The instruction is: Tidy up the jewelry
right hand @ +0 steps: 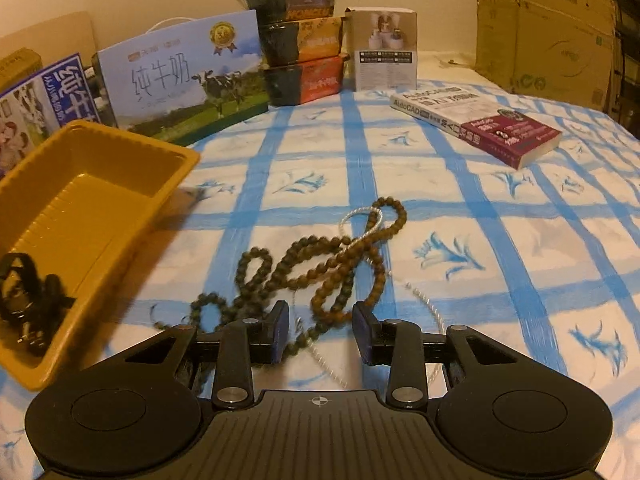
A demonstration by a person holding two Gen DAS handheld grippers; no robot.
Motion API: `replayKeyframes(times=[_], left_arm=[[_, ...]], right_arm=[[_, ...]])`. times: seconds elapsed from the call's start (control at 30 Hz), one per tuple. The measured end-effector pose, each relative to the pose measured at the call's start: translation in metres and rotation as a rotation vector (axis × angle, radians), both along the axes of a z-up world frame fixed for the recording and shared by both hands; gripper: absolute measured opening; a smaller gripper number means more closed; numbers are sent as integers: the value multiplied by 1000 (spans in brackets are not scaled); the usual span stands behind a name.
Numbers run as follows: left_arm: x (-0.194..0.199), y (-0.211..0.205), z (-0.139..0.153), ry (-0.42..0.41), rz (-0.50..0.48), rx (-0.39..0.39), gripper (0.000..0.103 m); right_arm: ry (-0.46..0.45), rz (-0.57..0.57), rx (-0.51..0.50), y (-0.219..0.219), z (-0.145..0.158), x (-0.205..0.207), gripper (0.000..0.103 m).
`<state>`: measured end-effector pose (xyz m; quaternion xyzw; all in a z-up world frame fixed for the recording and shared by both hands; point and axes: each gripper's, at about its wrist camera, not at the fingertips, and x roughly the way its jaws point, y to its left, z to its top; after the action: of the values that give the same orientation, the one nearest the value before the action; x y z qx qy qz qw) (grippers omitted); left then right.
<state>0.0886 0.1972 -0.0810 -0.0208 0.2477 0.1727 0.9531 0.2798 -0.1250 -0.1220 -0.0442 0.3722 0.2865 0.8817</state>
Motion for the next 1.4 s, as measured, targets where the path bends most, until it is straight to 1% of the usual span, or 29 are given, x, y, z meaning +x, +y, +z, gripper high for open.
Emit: replayKeyframes(times=[0.07, 0.17, 0.23, 0.27, 0.3, 0.37, 0.47, 0.57, 0.67, 0.8, 0.93, 1.03, 1.17, 1.4], left_arm=[[0, 0, 0, 0, 0, -1, 4], [0, -1, 1, 0, -1, 1, 4], [0, -1, 1, 1, -2, 3, 4], [0, -1, 1, 1, -2, 2, 4], [1, -1, 1, 1, -2, 1, 4], [0, -1, 1, 1, -2, 2, 4], [0, -1, 1, 1, -2, 2, 4], [0, -2, 1, 2, -4, 3, 4], [0, -2, 1, 2, -5, 4, 4], [1, -3, 1, 1, -3, 2, 4], [1, -3, 2, 0, -3, 2, 4], [1, -3, 2, 0, -2, -2, 4], [1, -2, 2, 1, -5, 3, 4], [1, -1, 2, 0, -4, 1, 4]], right_arm=[[-16, 10, -9, 5, -2, 6, 36], [-43, 46, -70, 17, -8, 10, 36], [-57, 68, -119, 24, -14, 12, 32], [-60, 77, -144, 27, -19, 12, 25], [-64, 78, -161, 29, -22, 12, 16], [-70, 78, -155, 26, -25, 12, 7], [-68, 44, -117, 16, -17, 10, 7], [-98, -4, -55, -1, 4, 7, 7], [-139, -54, 6, -20, 31, 7, 7], [-212, -108, 83, -44, 72, 11, 7], [-285, -136, 134, -60, 111, 12, 7], [-310, -144, 158, -70, 133, 9, 7], [-322, -143, 170, -76, 153, 5, 7], [-357, -101, 179, -68, 186, -11, 7]])
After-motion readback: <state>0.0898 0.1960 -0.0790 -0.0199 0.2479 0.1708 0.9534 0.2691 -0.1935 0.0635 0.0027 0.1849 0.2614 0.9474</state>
